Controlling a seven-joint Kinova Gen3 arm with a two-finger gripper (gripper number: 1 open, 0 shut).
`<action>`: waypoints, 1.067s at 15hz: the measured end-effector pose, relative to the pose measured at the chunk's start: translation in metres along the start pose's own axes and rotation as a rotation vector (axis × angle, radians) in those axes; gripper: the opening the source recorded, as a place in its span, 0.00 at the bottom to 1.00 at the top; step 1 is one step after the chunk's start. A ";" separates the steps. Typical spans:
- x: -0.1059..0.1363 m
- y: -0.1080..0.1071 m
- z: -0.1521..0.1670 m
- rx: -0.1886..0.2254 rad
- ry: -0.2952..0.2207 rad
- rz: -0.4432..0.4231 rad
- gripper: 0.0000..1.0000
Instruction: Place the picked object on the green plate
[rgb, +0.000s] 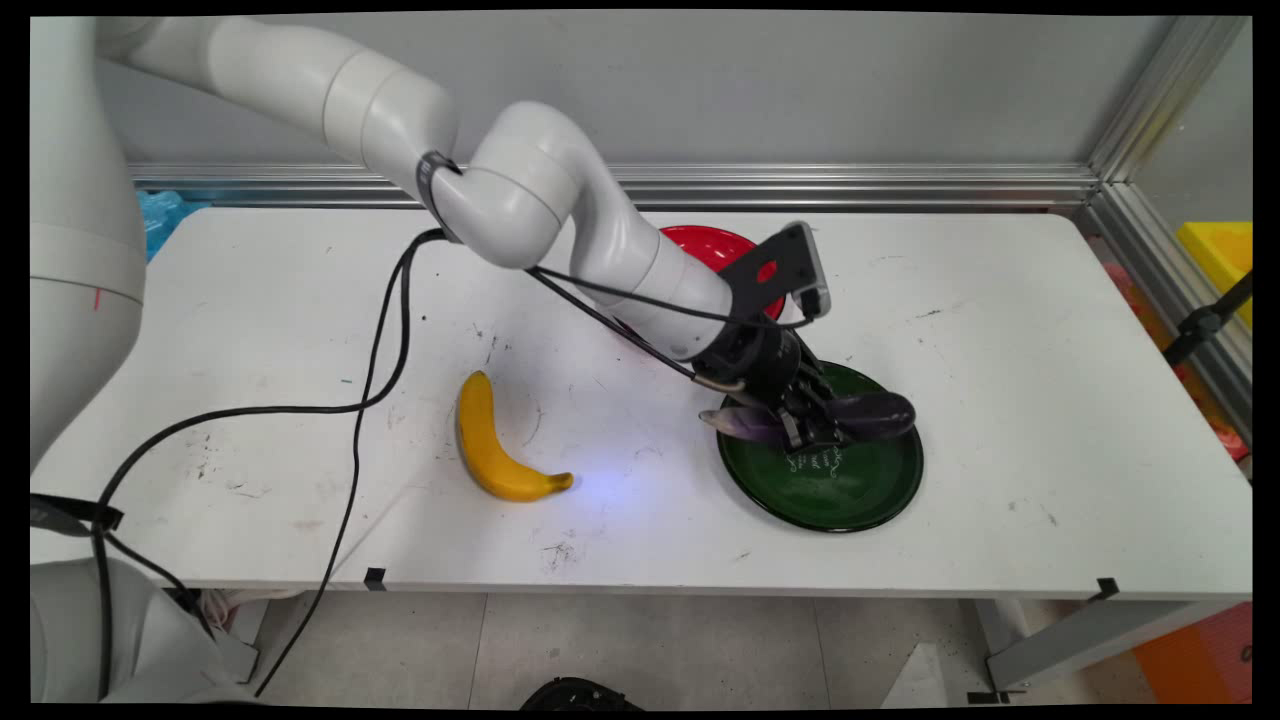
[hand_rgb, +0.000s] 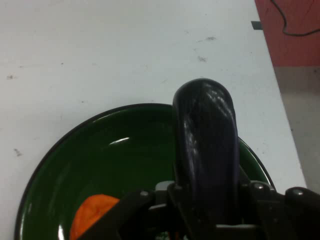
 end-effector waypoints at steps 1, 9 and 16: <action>-0.001 0.001 0.002 0.001 0.000 -0.001 0.00; -0.009 0.007 0.027 0.006 0.008 -0.018 0.00; -0.017 0.011 0.042 0.001 0.003 -0.020 0.00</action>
